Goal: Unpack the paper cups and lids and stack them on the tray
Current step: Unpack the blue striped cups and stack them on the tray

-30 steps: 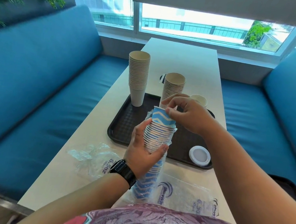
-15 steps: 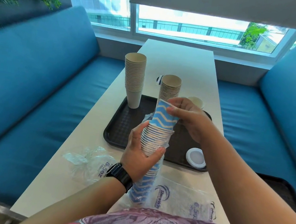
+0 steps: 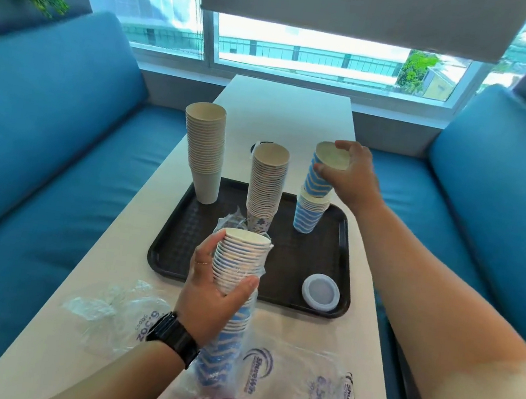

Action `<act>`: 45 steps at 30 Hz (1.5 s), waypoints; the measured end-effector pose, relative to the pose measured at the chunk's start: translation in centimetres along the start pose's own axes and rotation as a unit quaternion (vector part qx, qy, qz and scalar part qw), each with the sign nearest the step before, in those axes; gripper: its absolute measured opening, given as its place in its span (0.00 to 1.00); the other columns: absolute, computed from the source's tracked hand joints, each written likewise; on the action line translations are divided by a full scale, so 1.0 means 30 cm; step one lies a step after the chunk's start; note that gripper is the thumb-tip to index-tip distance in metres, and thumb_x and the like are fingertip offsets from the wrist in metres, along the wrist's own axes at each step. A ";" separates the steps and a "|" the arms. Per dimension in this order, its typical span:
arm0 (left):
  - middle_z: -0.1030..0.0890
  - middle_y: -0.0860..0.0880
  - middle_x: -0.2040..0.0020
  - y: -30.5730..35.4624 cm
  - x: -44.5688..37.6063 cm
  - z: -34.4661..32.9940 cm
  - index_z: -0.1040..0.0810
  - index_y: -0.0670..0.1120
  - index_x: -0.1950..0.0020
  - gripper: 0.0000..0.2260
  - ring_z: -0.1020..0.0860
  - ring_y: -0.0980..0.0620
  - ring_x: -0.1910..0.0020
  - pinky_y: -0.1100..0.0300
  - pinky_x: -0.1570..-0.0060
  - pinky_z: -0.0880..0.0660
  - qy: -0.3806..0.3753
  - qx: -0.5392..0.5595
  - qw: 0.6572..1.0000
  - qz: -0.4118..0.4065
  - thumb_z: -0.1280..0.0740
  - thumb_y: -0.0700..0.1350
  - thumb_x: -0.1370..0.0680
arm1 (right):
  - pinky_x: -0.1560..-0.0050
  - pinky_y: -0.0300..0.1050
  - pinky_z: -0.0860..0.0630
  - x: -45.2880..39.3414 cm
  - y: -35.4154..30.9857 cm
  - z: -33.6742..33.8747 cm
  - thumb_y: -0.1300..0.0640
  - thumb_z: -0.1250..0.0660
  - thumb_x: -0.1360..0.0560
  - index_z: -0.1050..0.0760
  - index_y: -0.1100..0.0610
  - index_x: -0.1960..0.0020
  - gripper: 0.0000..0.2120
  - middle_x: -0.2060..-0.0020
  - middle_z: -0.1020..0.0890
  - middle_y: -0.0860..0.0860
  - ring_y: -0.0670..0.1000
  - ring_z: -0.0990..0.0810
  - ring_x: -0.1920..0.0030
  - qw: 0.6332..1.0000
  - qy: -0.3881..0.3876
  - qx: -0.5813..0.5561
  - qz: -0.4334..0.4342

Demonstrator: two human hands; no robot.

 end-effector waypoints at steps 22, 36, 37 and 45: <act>0.31 0.64 0.34 0.005 -0.003 -0.002 0.43 0.60 0.29 0.35 0.24 0.63 0.41 0.70 0.46 0.25 0.010 0.013 1.000 0.013 0.29 0.59 0.31 | 0.26 0.55 0.40 0.018 0.261 -0.204 0.39 0.32 0.27 0.41 0.57 0.23 0.39 0.25 0.37 0.53 0.53 0.39 0.25 0.984 -0.103 0.131 -0.065; 0.27 0.55 0.36 0.030 -0.006 -0.004 0.44 0.62 0.32 0.34 0.23 0.63 0.42 0.70 0.46 0.25 0.009 0.012 1.000 0.016 0.28 0.59 0.32 | 0.45 0.38 0.25 0.200 0.029 -0.089 0.53 0.30 0.24 0.19 0.50 0.46 0.08 0.50 0.17 0.46 0.44 0.20 0.49 0.994 -0.075 -0.080 -0.004; 0.27 0.54 0.36 0.032 -0.007 -0.004 0.43 0.62 0.32 0.34 0.24 0.63 0.42 0.69 0.45 0.25 0.009 0.013 1.000 0.014 0.28 0.59 0.32 | 0.46 0.34 0.26 0.229 -0.010 -0.091 0.54 0.30 0.24 0.18 0.48 0.48 0.06 0.53 0.16 0.43 0.39 0.20 0.52 0.990 -0.111 -0.092 0.010; 0.29 0.50 0.34 0.036 -0.005 0.007 0.45 0.60 0.30 0.36 0.22 0.53 0.43 0.58 0.48 0.20 0.003 0.004 1.000 0.013 0.29 0.61 0.31 | 0.46 0.40 0.24 0.411 -0.201 -0.129 0.49 0.28 0.27 0.17 0.46 0.51 0.05 0.54 0.16 0.42 0.42 0.19 0.50 0.944 -0.311 -0.077 0.082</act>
Point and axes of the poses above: each hand's wrist, its own x-axis away from the middle knuckle, its own z-axis out of the back of the hand, y = z × x, the point moved 3 cm from there along -x, towards the middle knuckle
